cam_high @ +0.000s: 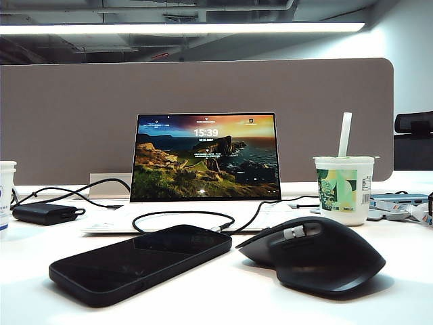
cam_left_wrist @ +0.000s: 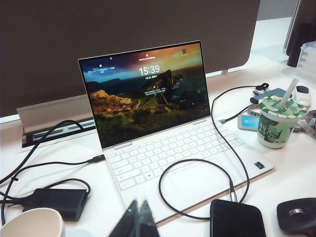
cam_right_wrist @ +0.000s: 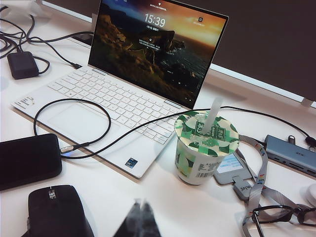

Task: Pick up the black phone, pick up the charger plug, insert the charger plug into the phone's charging port, and finally place the connected phone back on the desk.

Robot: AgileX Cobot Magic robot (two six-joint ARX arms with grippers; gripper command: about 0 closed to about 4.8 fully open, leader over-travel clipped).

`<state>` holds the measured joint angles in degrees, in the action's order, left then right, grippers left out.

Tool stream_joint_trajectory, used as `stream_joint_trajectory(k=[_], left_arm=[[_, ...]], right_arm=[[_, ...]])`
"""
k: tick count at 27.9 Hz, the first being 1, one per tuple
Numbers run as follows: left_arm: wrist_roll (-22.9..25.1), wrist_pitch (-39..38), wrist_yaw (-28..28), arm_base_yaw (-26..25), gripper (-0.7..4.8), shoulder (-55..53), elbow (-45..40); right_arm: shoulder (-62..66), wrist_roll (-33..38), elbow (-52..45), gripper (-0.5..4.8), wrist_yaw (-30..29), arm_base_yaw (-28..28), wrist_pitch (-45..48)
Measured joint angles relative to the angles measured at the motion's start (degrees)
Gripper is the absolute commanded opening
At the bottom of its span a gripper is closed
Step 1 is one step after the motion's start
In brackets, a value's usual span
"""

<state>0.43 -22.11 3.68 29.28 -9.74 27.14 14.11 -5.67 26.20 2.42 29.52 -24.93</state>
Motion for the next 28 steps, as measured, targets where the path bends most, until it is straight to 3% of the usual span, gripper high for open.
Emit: stream_joint_trajectory(k=[8,17,28], left_arm=[[-1.0,5.7,0.0,0.0,-0.06,7.0,-9.1],[-1.4,21.2,-5.0,0.2,-0.06,7.0,-20.0],[-0.9,21.7,-1.3,-0.8,-0.06,9.6,-21.8]], right_arm=[[-3.3,0.0,-2.0,0.00,0.0,0.0,-2.0],[-3.4,0.0,-2.1,0.00,0.0,0.0,-2.1],[-3.6,0.0,-2.1,0.00,0.0,0.0,-3.0]])
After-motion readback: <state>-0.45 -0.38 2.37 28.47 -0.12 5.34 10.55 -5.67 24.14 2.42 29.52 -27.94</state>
